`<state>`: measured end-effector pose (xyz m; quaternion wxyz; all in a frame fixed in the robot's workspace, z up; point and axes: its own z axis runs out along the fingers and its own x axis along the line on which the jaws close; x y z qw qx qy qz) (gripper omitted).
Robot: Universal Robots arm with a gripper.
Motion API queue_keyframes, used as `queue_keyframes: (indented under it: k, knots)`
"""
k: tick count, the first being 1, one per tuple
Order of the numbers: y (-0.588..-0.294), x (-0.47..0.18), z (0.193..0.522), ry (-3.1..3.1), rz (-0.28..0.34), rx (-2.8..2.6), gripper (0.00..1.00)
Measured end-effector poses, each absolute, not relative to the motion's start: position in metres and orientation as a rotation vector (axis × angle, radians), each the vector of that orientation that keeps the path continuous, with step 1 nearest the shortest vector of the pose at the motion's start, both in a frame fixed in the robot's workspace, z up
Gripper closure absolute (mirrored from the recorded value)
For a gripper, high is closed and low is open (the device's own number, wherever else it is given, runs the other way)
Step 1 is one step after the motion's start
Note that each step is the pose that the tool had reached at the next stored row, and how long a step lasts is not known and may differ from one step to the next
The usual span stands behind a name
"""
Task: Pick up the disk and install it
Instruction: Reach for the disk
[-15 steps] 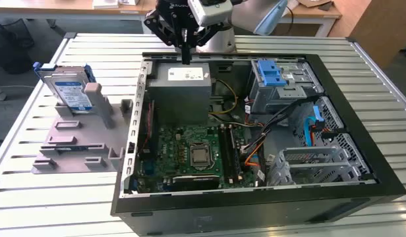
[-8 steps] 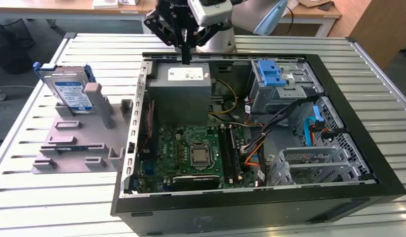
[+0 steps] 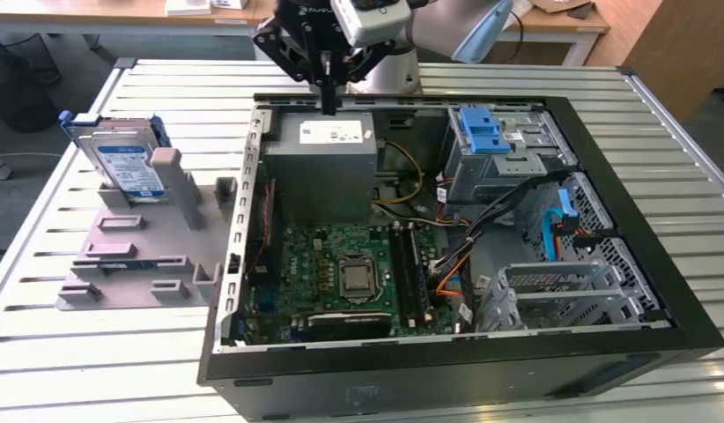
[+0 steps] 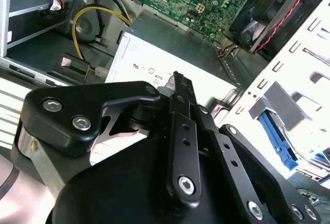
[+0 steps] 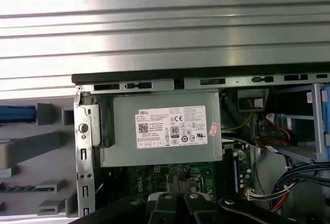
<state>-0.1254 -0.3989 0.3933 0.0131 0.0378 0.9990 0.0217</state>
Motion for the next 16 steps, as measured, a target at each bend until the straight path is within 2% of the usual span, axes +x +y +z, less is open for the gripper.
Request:
queue_keyframes:
  k: [16]
  knots:
    - [-0.3989, -0.128, 0.3933, 3.112, 0.068, 0.118, 0.89]
